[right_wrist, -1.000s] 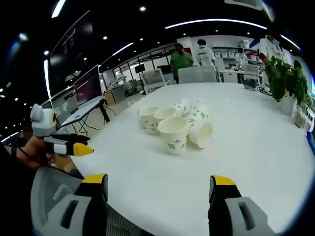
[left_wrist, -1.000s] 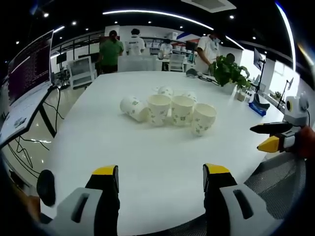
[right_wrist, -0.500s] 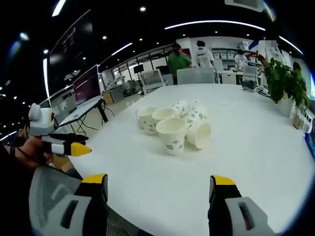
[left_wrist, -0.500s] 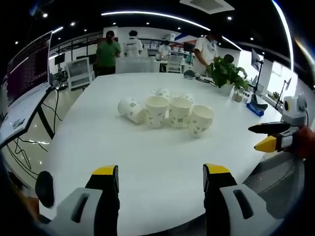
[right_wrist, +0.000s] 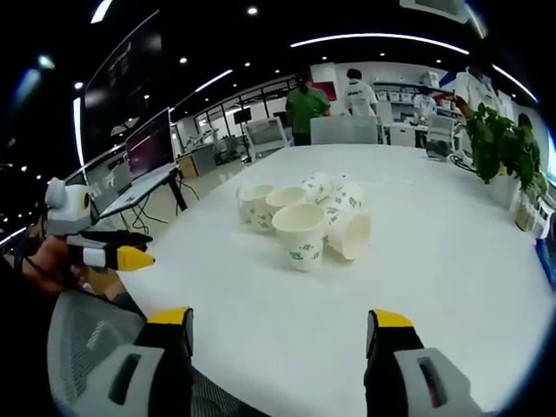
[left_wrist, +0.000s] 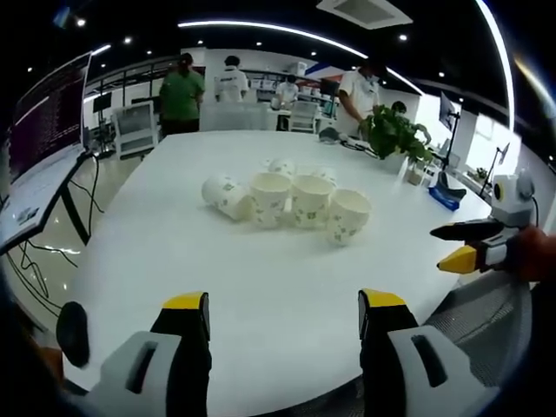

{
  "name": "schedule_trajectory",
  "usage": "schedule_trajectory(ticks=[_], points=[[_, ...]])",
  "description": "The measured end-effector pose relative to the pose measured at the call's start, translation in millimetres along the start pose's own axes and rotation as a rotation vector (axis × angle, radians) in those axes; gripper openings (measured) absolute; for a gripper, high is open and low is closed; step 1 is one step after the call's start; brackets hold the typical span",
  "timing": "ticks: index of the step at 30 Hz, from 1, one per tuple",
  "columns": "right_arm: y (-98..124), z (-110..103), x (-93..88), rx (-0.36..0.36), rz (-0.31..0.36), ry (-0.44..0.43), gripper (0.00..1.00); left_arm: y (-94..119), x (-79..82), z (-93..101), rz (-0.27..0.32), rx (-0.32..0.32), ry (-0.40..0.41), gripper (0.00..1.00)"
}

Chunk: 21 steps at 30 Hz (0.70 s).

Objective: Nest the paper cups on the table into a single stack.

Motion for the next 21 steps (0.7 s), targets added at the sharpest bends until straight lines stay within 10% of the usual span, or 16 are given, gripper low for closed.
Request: schedule_trajectory(ticks=[21], points=[[-74,-3,60.7,0.082,-0.176,0.360,0.57,2,2.2,4.8,0.015,-0.035,0.019,0.69]])
Point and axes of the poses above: the point that each gripper's makers call its tool centre point, and the gripper's own axes: y roughly backward along the fingers, z roughly to its right, x roughly out of its top, the point moved 3 cm from there along y, roughly backward along the fingers, and after that the axes turned 7 degrees about x, right-handed, at the moved point
